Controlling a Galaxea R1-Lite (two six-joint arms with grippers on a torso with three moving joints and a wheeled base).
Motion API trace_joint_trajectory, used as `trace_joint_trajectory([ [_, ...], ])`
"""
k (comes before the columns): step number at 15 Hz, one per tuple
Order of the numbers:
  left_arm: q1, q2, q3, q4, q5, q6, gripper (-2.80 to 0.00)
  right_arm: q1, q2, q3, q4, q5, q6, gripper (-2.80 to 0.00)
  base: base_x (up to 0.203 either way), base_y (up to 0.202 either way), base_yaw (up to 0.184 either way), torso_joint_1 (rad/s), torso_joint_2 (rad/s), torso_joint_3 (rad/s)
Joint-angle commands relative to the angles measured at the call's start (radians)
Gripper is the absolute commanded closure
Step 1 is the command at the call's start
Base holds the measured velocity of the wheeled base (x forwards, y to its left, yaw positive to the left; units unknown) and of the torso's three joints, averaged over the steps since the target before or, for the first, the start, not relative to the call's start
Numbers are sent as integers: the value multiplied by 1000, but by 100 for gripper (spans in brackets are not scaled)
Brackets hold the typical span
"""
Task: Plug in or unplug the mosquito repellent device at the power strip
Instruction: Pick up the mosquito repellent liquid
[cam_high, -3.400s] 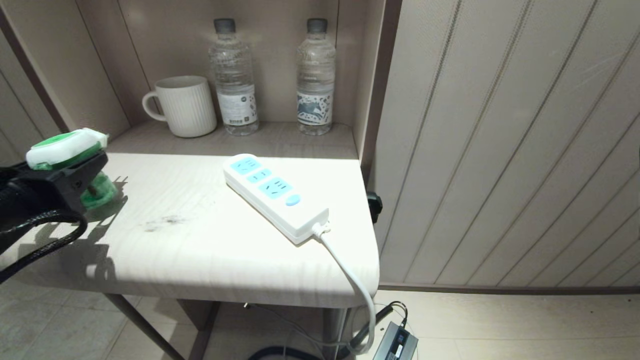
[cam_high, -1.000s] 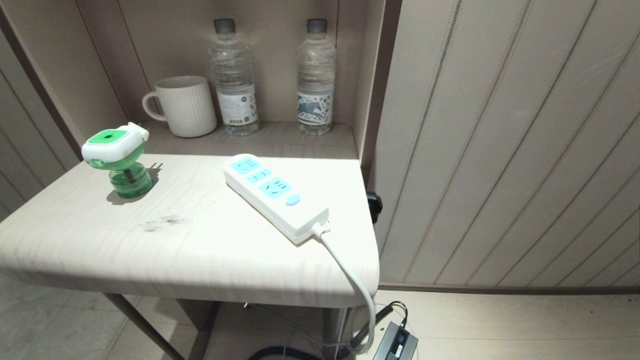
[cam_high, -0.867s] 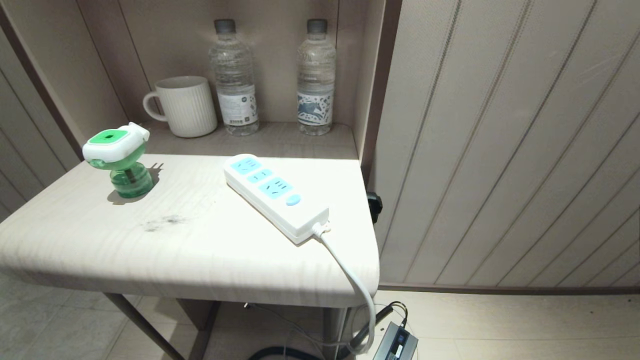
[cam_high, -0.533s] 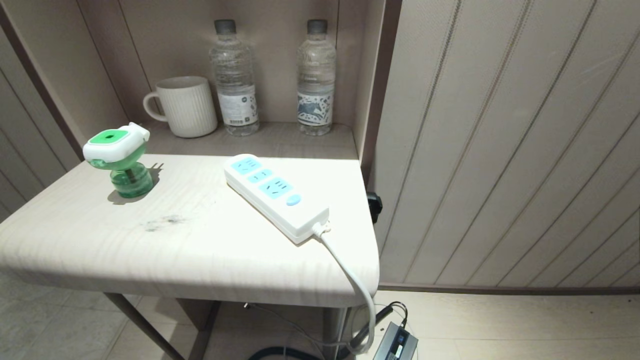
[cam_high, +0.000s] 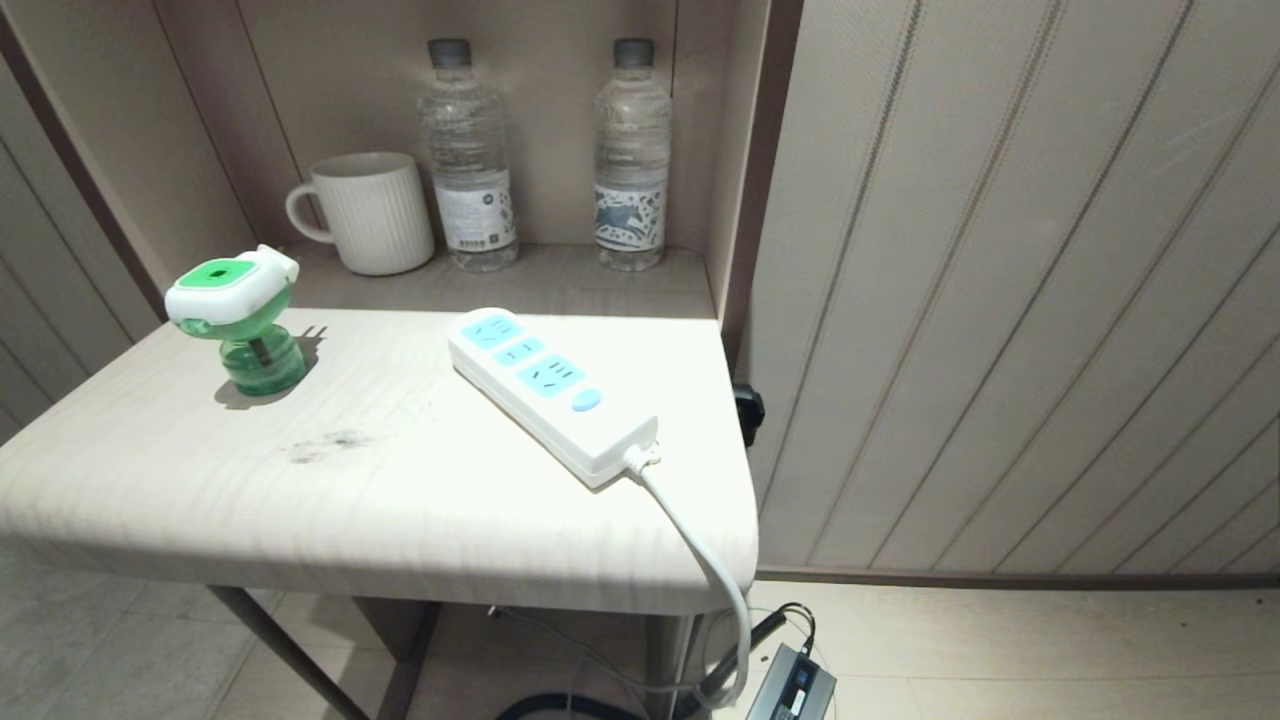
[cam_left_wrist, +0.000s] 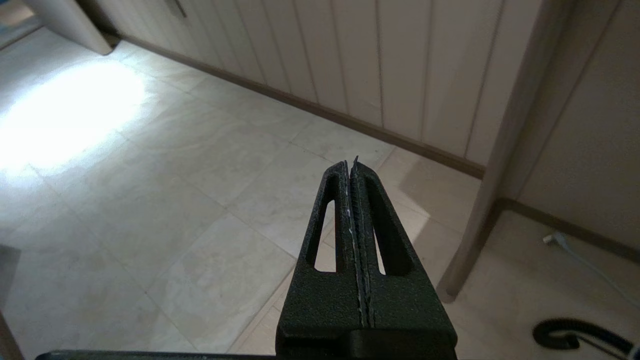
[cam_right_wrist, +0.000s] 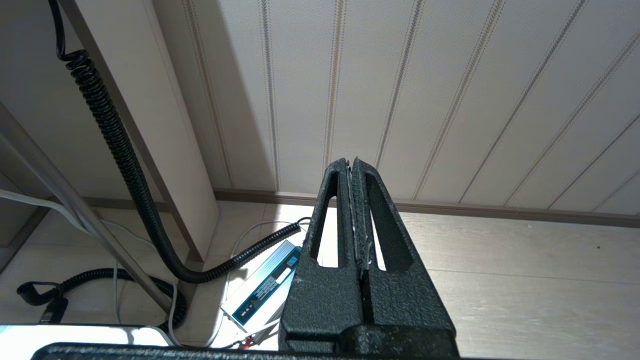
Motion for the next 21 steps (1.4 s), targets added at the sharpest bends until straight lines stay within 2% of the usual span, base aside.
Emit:
trace_joint_trajectory([
  [1, 7, -67, 18, 8, 31, -1, 0, 0, 2, 0, -1, 0, 0, 0, 0, 0, 0, 0, 0, 0],
  [2, 7, -85, 18, 10, 25, 2, 0, 0, 2, 0, 1, 1, 0, 0, 0, 0, 0, 0, 0, 0],
  [3, 7, -126, 20, 7, -32, 16, 0, 0, 2, 0, 1, 0, 0, 0, 0, 0, 0, 0, 0, 0],
  [5, 7, -144, 26, -4, -221, 41, 0, 0, 2, 0, 1, 0, 0, 0, 0, 0, 0, 0, 0, 0],
  [7, 7, -144, 40, -17, -362, 44, 0, 0, 2, 0, 1, 0, 0, 0, 0, 0, 0, 0, 0, 0],
  [9, 7, -143, 83, -88, -532, 42, 0, 0, 2, 0, 1, 1, 0, 0, 0, 0, 0, 0, 0, 0],
  [11, 8, -144, 128, -113, -620, 34, 0, 0, 2, 0, 1, 1, 0, 0, 0, 0, 0, 0, 0, 0],
  [13, 7, -144, 135, -135, -640, 49, 0, 0, 2, 0, 1, 1, 0, 0, 0, 0, 0, 0, 0, 0],
  [17, 7, -145, 135, -130, -624, -21, 0, 0, 2, 0, -2, 9, 1, 0, 0, 0, 0, 0, 0, 0],
  [21, 7, -145, 134, -130, -624, -21, 0, 0, 0, 0, -2, 10, 7, 0, 0, 0, 0, 0, 0, 0],
])
